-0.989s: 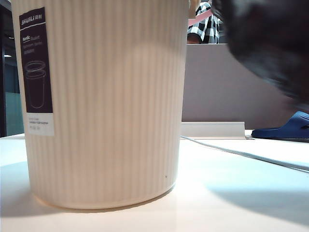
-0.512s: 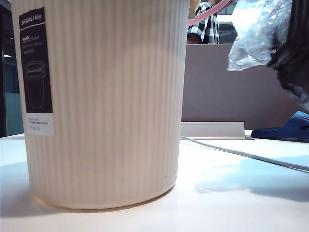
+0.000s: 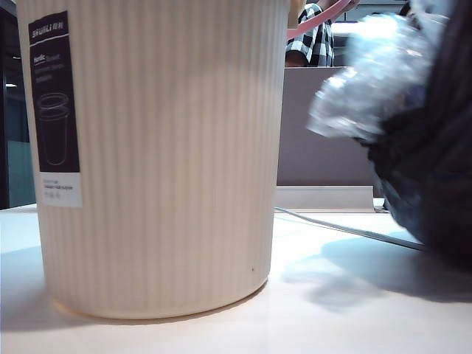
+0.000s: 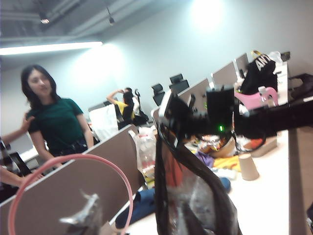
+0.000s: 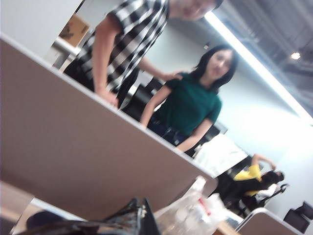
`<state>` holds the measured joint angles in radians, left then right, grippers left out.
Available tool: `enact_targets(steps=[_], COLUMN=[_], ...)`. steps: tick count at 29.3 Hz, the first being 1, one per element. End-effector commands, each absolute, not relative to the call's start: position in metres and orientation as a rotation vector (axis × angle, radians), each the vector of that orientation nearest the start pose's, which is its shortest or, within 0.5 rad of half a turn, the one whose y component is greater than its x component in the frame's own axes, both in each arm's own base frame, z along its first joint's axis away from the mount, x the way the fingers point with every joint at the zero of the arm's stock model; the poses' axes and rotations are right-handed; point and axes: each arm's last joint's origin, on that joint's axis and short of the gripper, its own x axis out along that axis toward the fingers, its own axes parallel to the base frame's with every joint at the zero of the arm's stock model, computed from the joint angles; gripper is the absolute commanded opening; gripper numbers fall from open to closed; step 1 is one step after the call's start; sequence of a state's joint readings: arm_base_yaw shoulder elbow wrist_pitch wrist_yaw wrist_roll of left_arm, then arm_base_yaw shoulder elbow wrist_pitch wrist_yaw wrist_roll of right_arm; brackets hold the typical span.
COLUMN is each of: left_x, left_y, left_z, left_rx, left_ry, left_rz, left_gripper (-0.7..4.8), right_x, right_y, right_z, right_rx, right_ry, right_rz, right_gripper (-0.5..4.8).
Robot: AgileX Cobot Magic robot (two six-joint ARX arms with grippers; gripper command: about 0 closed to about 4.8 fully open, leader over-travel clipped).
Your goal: Open the ring lid of the trash can, pull out the black garbage bag inside, and place it on the table.
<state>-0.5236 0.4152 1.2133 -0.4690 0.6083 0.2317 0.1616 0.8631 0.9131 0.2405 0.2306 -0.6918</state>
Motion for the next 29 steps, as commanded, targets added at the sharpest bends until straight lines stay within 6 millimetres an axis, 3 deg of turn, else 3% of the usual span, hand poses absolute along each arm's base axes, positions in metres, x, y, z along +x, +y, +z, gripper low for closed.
enact_targets(steps=[1,9,29], left_x=[-0.016,-0.019,-0.018], left_y=[-0.009,-0.008,-0.009], left_z=[0.459,0.457,0.452], left_rx=[0.216,0.211,0.194], left_ry=[-0.497,-0.489,-0.422], left_rz=[-1.066,-1.068,-1.085], left_gripper=[2.10,2.10,2.10], right_x=[0.185,0.192,0.194], right_y=[0.024,0.024,0.017], right_z=[0.395,0.370,0.357], right_rx=[-0.615,-0.619,-0.632], right_ry=[-0.241,-0.171,-0.070], right_rz=[-0.153,-0.136,-0.173], right_gripper=[-0.02,-0.02,-0.02])
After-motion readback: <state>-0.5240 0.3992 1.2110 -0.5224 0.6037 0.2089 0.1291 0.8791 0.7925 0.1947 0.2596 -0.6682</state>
